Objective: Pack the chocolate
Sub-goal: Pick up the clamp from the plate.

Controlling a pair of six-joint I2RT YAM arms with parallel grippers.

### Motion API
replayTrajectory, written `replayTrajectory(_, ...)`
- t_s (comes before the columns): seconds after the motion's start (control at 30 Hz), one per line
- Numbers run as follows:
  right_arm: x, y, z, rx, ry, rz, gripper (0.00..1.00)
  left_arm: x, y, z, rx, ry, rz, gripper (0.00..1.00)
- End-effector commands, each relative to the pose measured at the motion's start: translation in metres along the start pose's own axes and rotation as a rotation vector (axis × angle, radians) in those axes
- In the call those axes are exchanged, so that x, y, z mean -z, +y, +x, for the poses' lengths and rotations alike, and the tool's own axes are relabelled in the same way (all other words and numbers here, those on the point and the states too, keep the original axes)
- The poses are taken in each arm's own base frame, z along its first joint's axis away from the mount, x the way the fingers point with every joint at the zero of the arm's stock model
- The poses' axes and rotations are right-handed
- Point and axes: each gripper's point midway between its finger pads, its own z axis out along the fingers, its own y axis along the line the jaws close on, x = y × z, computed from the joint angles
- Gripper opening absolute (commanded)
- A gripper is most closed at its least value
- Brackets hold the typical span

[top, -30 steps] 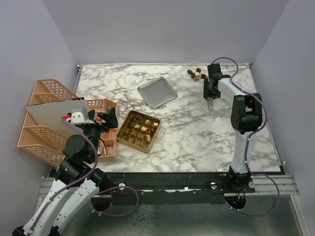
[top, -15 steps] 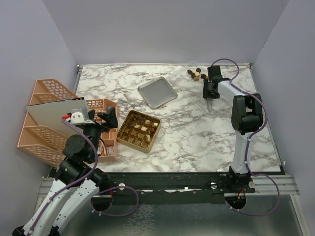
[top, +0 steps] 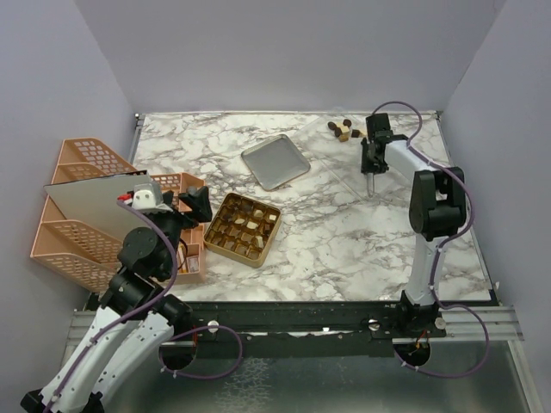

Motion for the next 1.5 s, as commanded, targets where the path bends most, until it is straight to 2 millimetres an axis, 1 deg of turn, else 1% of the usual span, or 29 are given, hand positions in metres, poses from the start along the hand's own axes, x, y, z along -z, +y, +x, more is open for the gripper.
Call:
replayTrajectory(0.0, 0.051, -0.005, -0.017, 0.008, -0.026, -0.039, 0.26, -0.011, -0.024, 0.001, 0.054, 0.059, 0.066, 0.99)
replayTrajectory(0.17, 0.084, 0.008, -0.015, 0.0, -0.059, -0.147, 0.26, -0.028, -0.051, 0.009, 0.104, 0.156, 0.116, 0.99)
replayTrajectory(0.27, 0.11, 0.017, -0.015, -0.005, -0.086, -0.226, 0.26, -0.041, -0.071, 0.008, 0.146, 0.189, 0.156, 0.98)
replayTrajectory(0.37, 0.139, 0.036, -0.015, 0.008, -0.126, -0.334, 0.26, -0.058, -0.095, 0.009, 0.21, 0.226, 0.2, 0.97)
replayTrajectory(0.43, 0.159, 0.053, -0.012, 0.024, -0.15, -0.406, 0.26, -0.071, -0.11, 0.013, 0.26, 0.258, 0.221, 0.97)
replayTrajectory(0.5, 0.178, 0.07, -0.009, 0.05, -0.175, -0.459, 0.26, -0.085, -0.129, 0.019, 0.292, 0.296, 0.258, 0.96)
replayTrajectory(0.53, 0.187, 0.078, -0.007, 0.062, -0.187, -0.476, 0.26, -0.092, -0.139, 0.017, 0.306, 0.301, 0.287, 0.96)
replayTrajectory(0.57, 0.195, 0.085, -0.004, 0.072, -0.194, -0.492, 0.26, -0.1, -0.147, 0.021, 0.315, 0.321, 0.297, 0.96)
replayTrajectory(0.6, 0.203, 0.092, -0.002, 0.079, -0.203, -0.509, 0.26, -0.11, -0.154, 0.03, 0.322, 0.352, 0.299, 0.97)
replayTrajectory(0.73, 0.238, 0.123, 0.009, 0.106, -0.243, -0.603, 0.26, -0.134, -0.185, 0.041, 0.37, 0.417, 0.36, 0.99)
replayTrajectory(0.83, 0.257, 0.137, 0.015, 0.111, -0.265, -0.643, 0.26, -0.148, -0.203, 0.046, 0.408, 0.438, 0.403, 0.99)
replayTrajectory(0.9, 0.267, 0.143, 0.017, 0.115, -0.277, -0.671, 0.26, -0.157, -0.209, 0.051, 0.424, 0.445, 0.412, 0.99)
replayTrajectory(1.0, 0.274, 0.146, 0.019, 0.117, -0.286, -0.686, 0.26, -0.165, -0.217, 0.06, 0.438, 0.454, 0.439, 0.99)
replayTrajectory(1.13, 0.277, 0.149, 0.02, 0.116, -0.288, -0.692, 0.26, -0.17, -0.22, 0.066, 0.409, 0.472, 0.449, 0.99)
replayTrajectory(1.2, 0.277, 0.152, 0.024, 0.125, -0.271, -0.701, 0.26, -0.17, -0.214, 0.066, 0.364, 0.469, 0.426, 0.99)
replayTrajectory(1.27, 0.277, 0.157, 0.031, 0.145, -0.251, -0.712, 0.26, -0.169, -0.203, 0.06, 0.306, 0.44, 0.392, 0.99)
replayTrajectory(1.37, 0.28, 0.164, 0.043, 0.175, -0.228, -0.72, 0.26, -0.163, -0.184, 0.044, 0.206, 0.386, 0.336, 0.99)
replayTrajectory(1.47, 0.287, 0.173, 0.058, 0.215, -0.207, -0.733, 0.26, -0.149, -0.163, 0.019, 0.116, 0.322, 0.293, 0.99)
